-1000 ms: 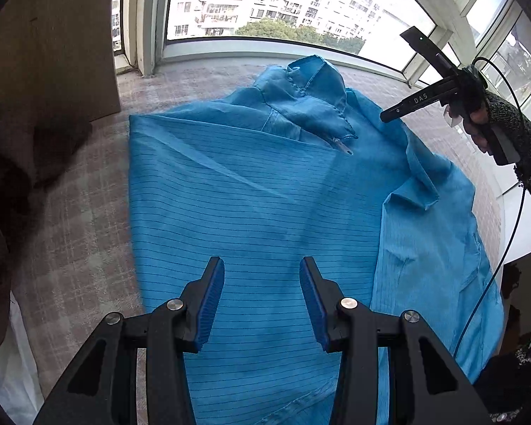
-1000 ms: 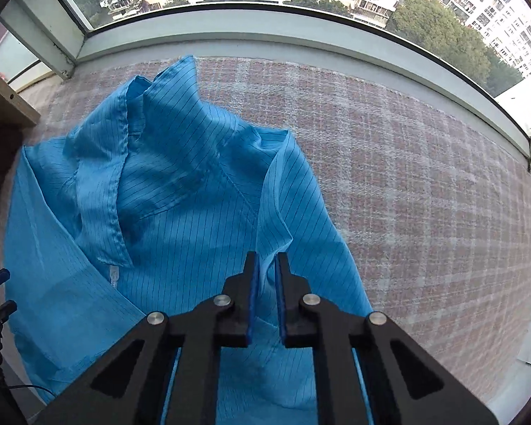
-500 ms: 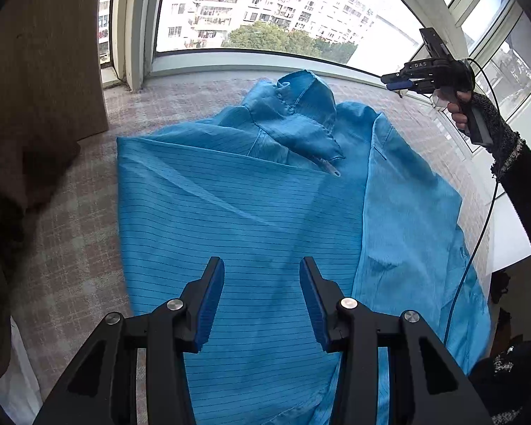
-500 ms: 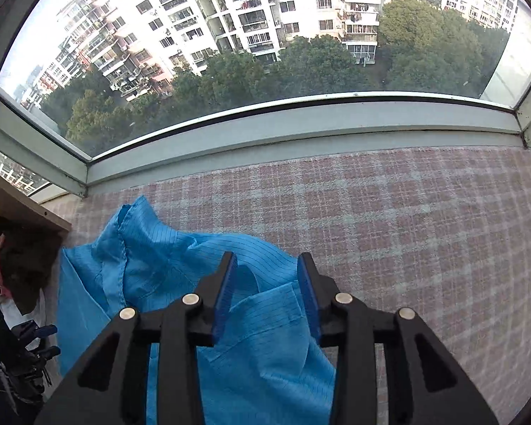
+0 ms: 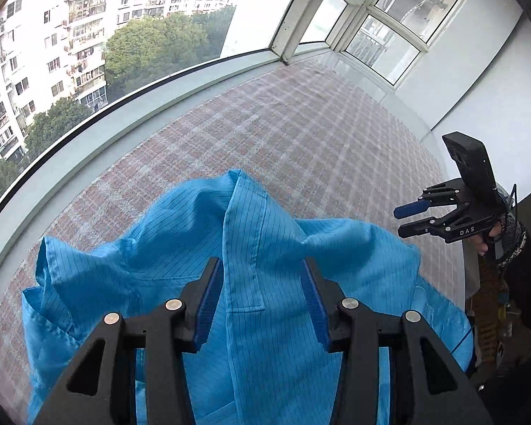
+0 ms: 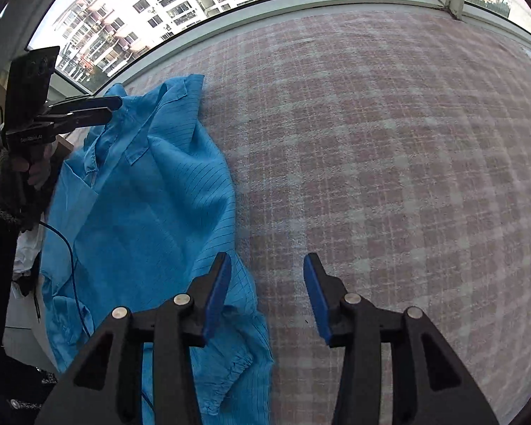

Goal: Fold clothes

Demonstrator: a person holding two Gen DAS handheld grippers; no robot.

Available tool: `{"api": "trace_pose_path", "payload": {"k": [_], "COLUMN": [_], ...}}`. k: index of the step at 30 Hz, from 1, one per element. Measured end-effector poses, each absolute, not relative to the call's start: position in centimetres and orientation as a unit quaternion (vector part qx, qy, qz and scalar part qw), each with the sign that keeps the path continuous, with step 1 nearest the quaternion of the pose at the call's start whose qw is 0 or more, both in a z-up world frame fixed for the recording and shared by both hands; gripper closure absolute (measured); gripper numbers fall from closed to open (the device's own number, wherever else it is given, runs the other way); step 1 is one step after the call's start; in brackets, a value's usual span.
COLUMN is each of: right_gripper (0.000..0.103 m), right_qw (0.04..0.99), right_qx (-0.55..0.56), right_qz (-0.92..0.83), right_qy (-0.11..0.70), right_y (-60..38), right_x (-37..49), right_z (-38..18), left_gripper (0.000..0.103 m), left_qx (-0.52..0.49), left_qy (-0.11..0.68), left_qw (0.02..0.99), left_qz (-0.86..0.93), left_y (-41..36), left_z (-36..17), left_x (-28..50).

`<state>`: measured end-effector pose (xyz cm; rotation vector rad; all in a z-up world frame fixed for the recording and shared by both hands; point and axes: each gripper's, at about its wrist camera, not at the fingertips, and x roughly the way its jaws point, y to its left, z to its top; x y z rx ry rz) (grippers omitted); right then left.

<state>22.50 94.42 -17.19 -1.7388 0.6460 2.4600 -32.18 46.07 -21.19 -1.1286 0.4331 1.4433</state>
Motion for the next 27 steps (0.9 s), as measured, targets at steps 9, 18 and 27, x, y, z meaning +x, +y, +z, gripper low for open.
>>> {"api": "trace_pose_path", "payload": {"k": [9,18,27], "right_gripper": [0.06,0.062,0.095], "right_qw": [-0.01,-0.012,0.081], "right_qx": [-0.559,-0.498,-0.429], "right_qz": [0.81,0.845,0.848], "right_qy": [0.177,0.196,0.299], "right_y": [91.2,91.5,93.7], "right_x": [24.0,21.5,25.6], "right_z": [-19.7,-20.0,-20.0], "left_gripper": [0.056,0.097,0.102], "left_qx": [-0.534,-0.531,-0.498], "left_qy": [0.241,0.229,0.168], "left_qw": [0.583,0.601,0.608], "left_qz": [0.563,0.551,0.595], "left_y": [52.9,53.3,54.3], "left_z": [-25.9,-24.7,-21.1], "left_x": [-33.8,-32.2,-35.6]}}
